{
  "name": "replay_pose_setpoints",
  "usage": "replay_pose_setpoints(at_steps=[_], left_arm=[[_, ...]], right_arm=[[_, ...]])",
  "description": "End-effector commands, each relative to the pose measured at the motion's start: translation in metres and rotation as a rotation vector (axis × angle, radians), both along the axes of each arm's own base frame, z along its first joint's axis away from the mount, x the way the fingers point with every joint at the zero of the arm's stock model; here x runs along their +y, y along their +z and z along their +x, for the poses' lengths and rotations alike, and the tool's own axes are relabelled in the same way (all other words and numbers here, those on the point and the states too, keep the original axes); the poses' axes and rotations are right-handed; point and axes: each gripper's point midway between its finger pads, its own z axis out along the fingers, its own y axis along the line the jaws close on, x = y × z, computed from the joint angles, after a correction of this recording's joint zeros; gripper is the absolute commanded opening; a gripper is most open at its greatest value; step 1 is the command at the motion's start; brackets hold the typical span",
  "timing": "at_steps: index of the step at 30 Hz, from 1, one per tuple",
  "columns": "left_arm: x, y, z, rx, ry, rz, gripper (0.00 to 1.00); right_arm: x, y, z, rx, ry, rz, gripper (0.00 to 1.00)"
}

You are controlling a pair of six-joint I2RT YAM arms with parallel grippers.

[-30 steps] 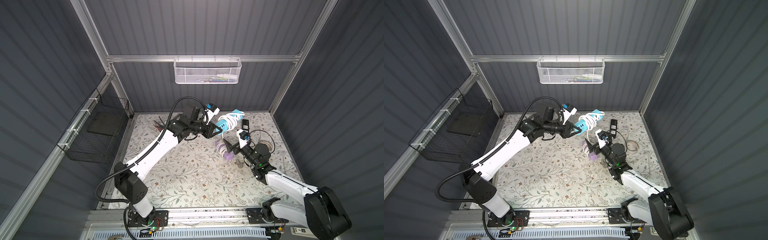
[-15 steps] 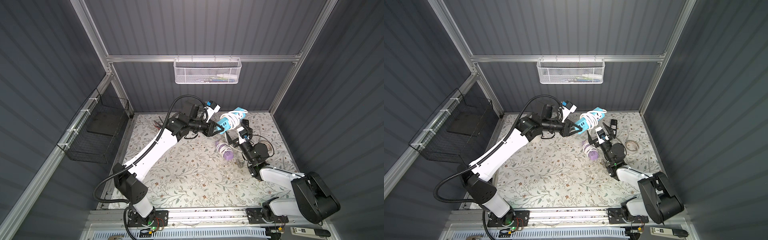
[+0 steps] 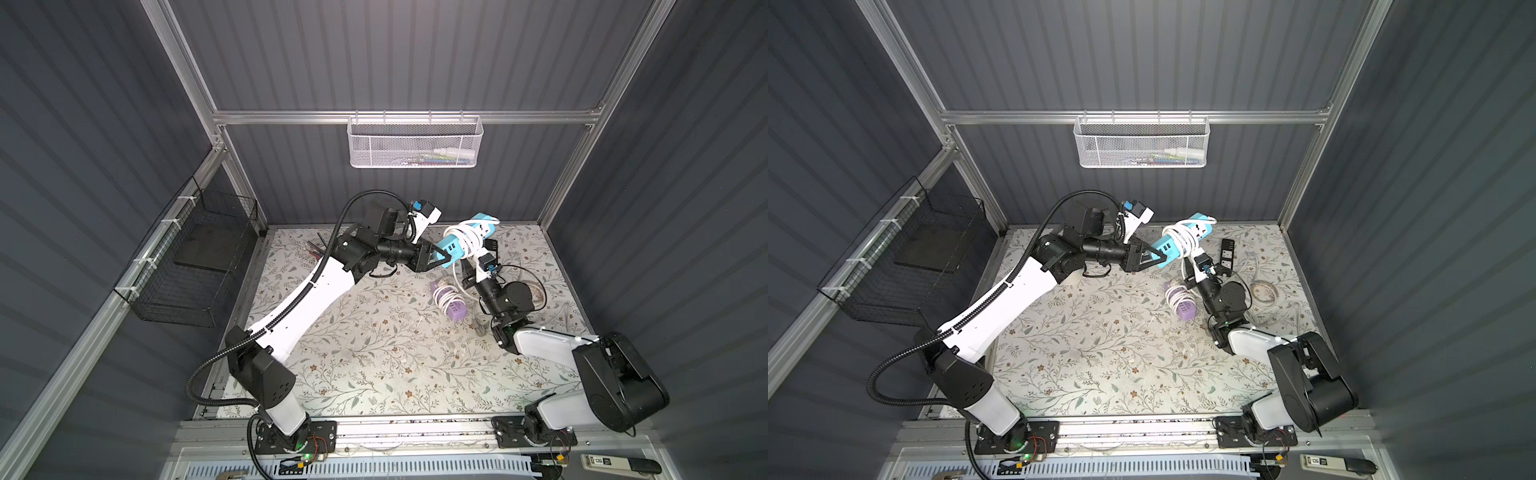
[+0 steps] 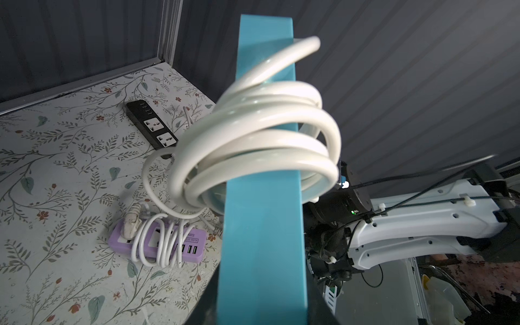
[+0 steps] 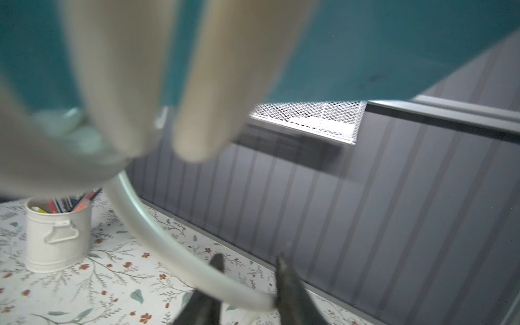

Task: Unwrap the cord wrapped around the power strip
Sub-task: Unwrap the power cord from the power strip.

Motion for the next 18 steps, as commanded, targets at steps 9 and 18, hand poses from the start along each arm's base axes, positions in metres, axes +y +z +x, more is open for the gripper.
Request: replay_pose_setpoints(at_steps=[9,18], left_arm=[[0.007,0.042,0.003,-0.089,-0.007,-0.122,0.00],[0.007,0.050,-0.012,-0.086,-0.077,-0.162,0.00]], right_arm=[[-0.012,-0.005,-0.021,0.046,0.005,0.106,0.00],[-0.023,-0.026,0.004,0.278,0.038,0.186,0.00]])
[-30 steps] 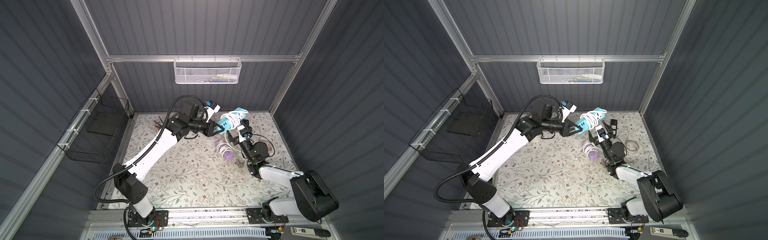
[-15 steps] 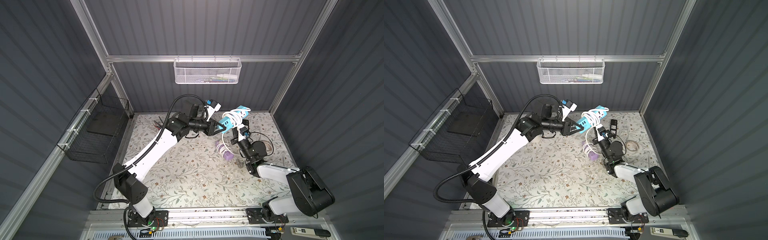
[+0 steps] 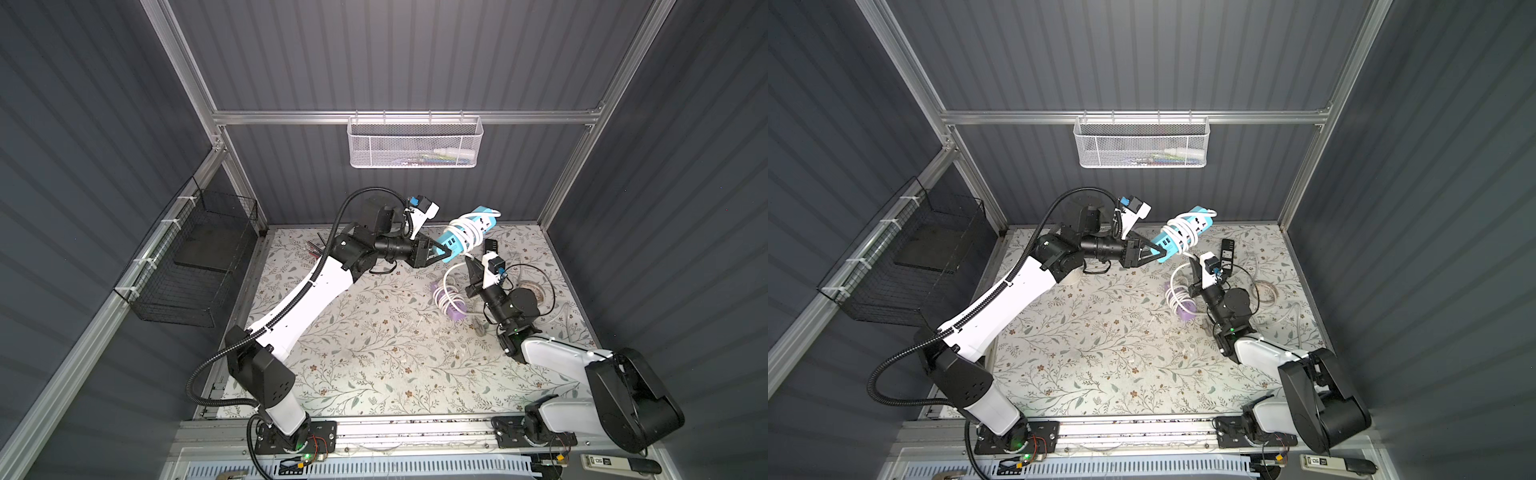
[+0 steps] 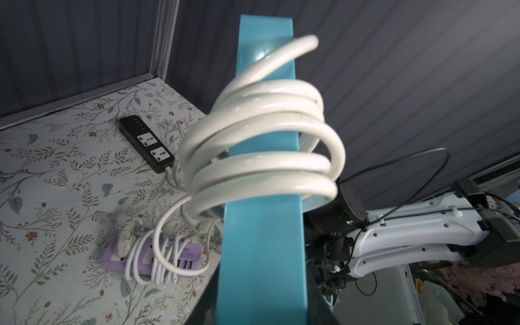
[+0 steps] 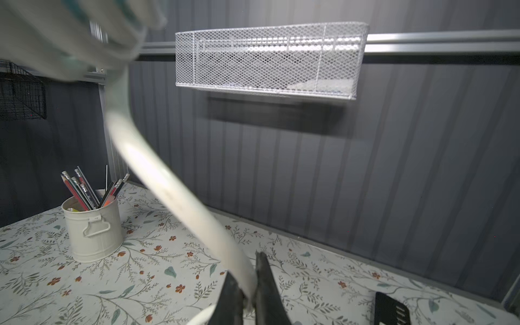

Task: Unwrap the cord wrapped around the power strip
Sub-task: Unwrap the power cord from the power strip.

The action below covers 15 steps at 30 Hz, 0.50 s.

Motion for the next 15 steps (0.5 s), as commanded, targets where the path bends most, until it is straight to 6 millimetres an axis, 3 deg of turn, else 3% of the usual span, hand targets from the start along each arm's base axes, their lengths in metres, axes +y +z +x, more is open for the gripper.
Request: replay_pose_setpoints(at_steps=[1,7,15], left_arm=[[0.006,0.042,-0.019,-0.087,-0.070,-0.109,0.00],[-0.002,0.023,-0.026,-0.037,-0.134,-0.093,0.00],[-0.011,-0.034,-0.003,0.038,-0.106,0.057,0.00]], right_arm=[[-0.008,-0.005,0.017,0.133,0.037,0.090,0.00],[-0.024,0.017,0.046,0.210,0.093,0.191,0.00],[-0.054,0.103,0.060,0.170,0.179,0.291,0.00]])
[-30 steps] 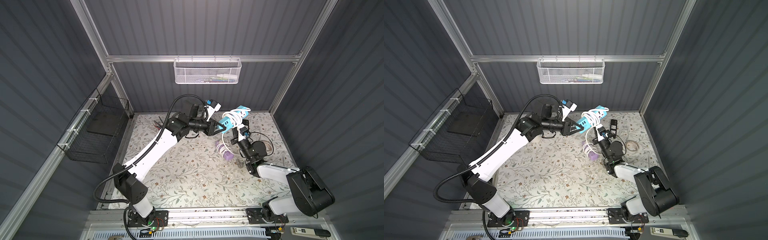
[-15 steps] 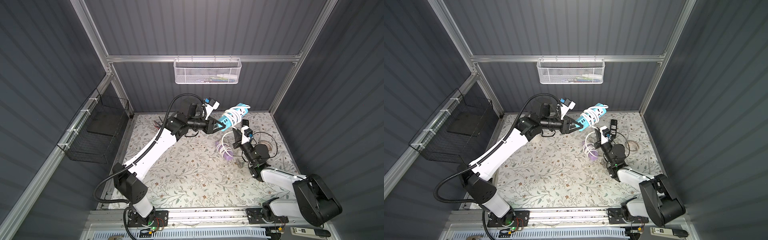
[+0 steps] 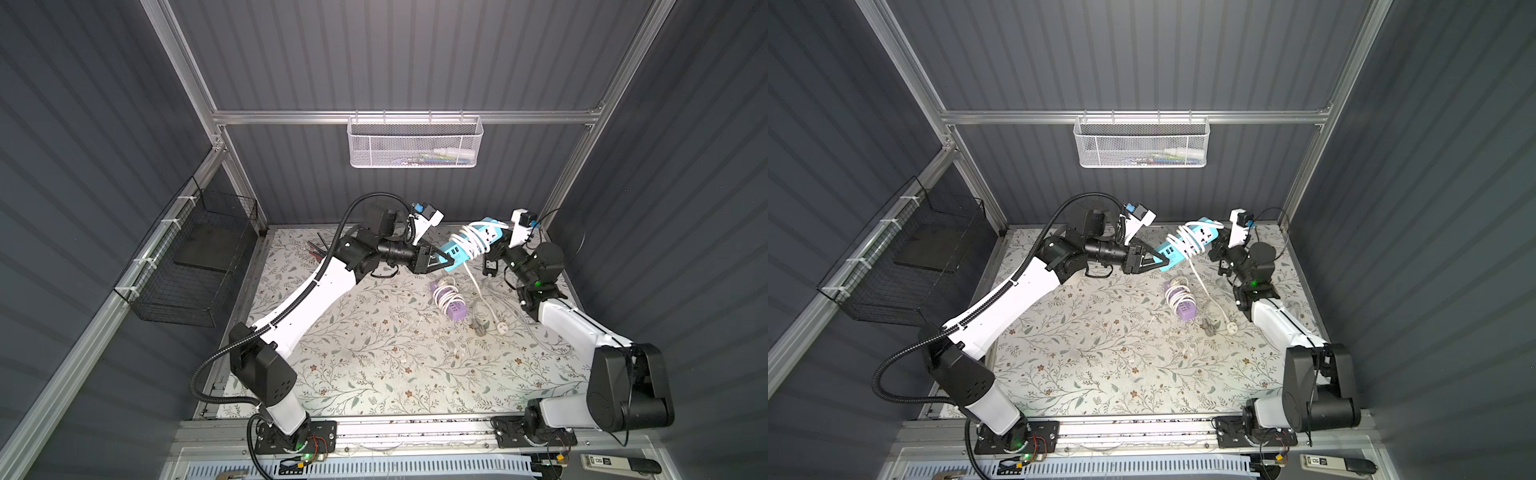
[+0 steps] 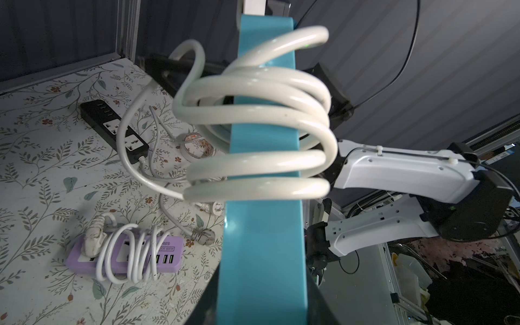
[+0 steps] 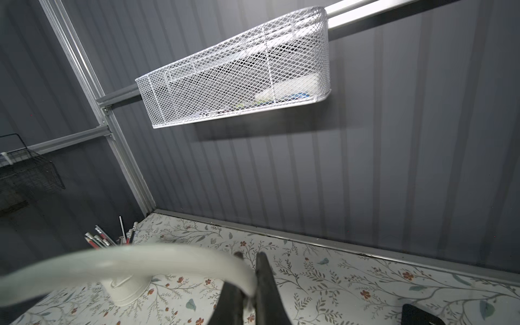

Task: Unwrap the cord wrapped around the power strip
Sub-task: Unwrap the power cord from the power strip.

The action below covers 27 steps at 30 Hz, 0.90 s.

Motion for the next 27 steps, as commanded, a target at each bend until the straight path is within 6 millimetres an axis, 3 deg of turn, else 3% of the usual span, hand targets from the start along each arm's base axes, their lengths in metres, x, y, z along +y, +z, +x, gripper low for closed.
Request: replay_pose_setpoints(at_steps=[1,6,9,12,19,23,27], left_arm=[[-0.006,-0.024,0.009,0.019,-0.012,0.065,0.00],[-0.009,-0.063,0.025,0.056,0.028,0.160,0.00],[-0.006,-0.066,0.034,0.030,0.073,0.177,0.00],[0.002,-0.052,0.043,-0.010,0.119,0.144,0.00],[0.021,-0.008,0.048,-0.085,0.174,0.046,0.00],[0.020,0.009,0.034,-0.089,0.107,0.000,0.00],[0.017,0.018,0.019,-0.073,0.023,-0.021,0.00]], right_arm=[[-0.002,0.044,-0.009,-0.005,0.076,0.064,0.00],[0.000,0.086,-0.032,-0.041,0.126,0.042,0.00],[0.000,0.091,-0.052,-0.028,0.121,0.014,0.00],[-0.009,0.083,-0.072,0.002,0.066,-0.019,0.00],[-0.048,0.020,-0.096,0.173,-0.109,-0.031,0.00],[-0.075,-0.017,-0.094,0.258,-0.227,-0.011,0.00],[-0.081,-0.037,-0.084,0.310,-0.237,0.022,0.00]])
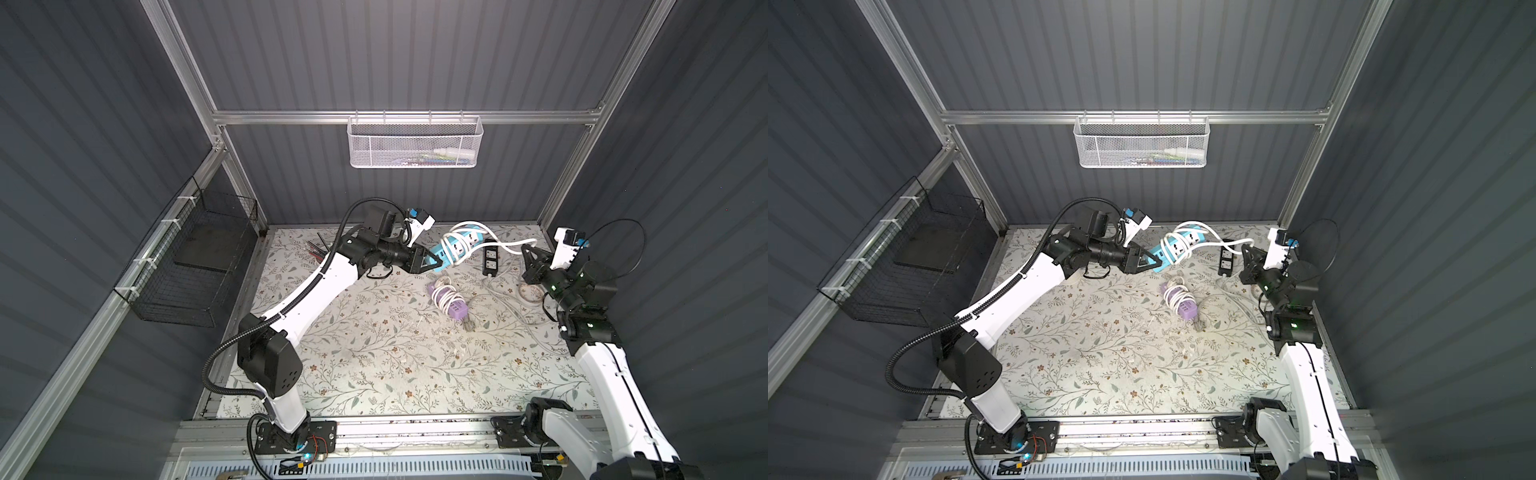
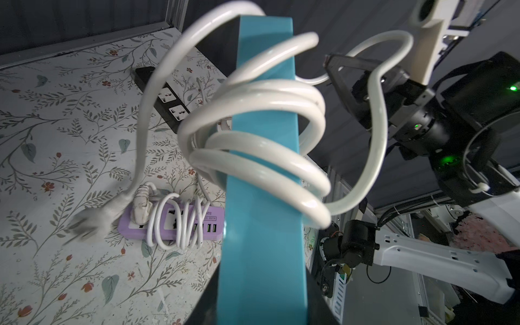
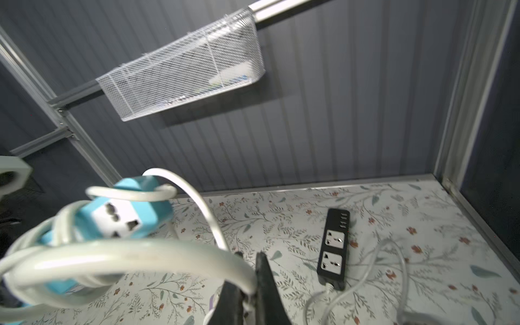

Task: Unwrap the cord wrapped around the power strip
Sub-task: Unwrap the power cord from the power strip.

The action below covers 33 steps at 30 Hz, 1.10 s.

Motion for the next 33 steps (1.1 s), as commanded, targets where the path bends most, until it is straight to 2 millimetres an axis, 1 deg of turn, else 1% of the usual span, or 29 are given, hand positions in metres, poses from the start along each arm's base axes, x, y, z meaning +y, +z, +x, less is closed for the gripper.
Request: replay_pose_setpoints(at_steps=[1,2,3,6,7,9,12,14,15,18,21,24,26,28,31,33], left_arm=[[-0.001,0.056,-0.016,-0.104,-0.095,-0.121,0.00],[-0.001,0.054,-0.017,-0.099,-0.104,-0.114,0.00],[-0.001,0.048,-0.016,-0.091,-0.099,-0.085,0.00],[-0.003,0.033,-0.011,-0.069,-0.090,-0.045,0.00],[-0.005,0.032,-0.010,-0.068,-0.084,-0.047,0.00],[-0.004,0.035,-0.007,-0.084,-0.062,-0.056,0.00],[0.001,0.044,-0.002,-0.126,-0.023,-0.067,0.00],[0.007,0.053,0.004,-0.152,0.017,-0.086,0.00],[0.009,0.058,0.005,-0.162,0.030,-0.102,0.00],[0.013,0.069,0.004,-0.179,0.034,-0.140,0.00],[0.013,0.078,-0.001,-0.186,0.014,-0.174,0.00],[0.013,0.087,-0.008,-0.193,-0.009,-0.210,0.00],[0.013,0.091,-0.014,-0.192,-0.033,-0.226,0.00],[0.011,0.093,-0.022,-0.180,-0.071,-0.247,0.00],[0.004,0.090,-0.033,-0.160,-0.120,-0.265,0.00],[-0.004,0.085,-0.042,-0.139,-0.157,-0.261,0.00]], right_arm=[[-0.007,-0.021,0.007,0.057,-0.027,0.031,0.00],[-0.006,-0.021,0.008,0.059,-0.023,0.041,0.00],[-0.005,-0.018,0.008,0.050,-0.017,0.050,0.00],[-0.002,-0.001,0.010,0.007,0.003,0.075,0.00],[-0.001,0.005,0.011,0.002,0.008,0.077,0.00],[-0.001,0.010,0.013,-0.001,0.011,0.069,0.00],[0.002,0.006,0.011,0.013,0.027,0.072,0.00],[0.003,-0.005,0.008,0.035,0.029,0.086,0.00],[0.004,-0.014,0.007,0.054,0.035,0.099,0.00],[0.009,-0.049,0.007,0.124,0.051,0.140,0.00],[0.014,-0.081,0.015,0.190,0.061,0.155,0.00],[0.025,-0.105,0.028,0.253,0.074,0.138,0.00],[0.033,-0.112,0.038,0.272,0.083,0.128,0.00],[0.043,-0.113,0.052,0.277,0.096,0.124,0.00],[0.058,-0.115,0.075,0.294,0.119,0.110,0.00],[0.069,-0.111,0.092,0.290,0.138,0.104,0.00]])
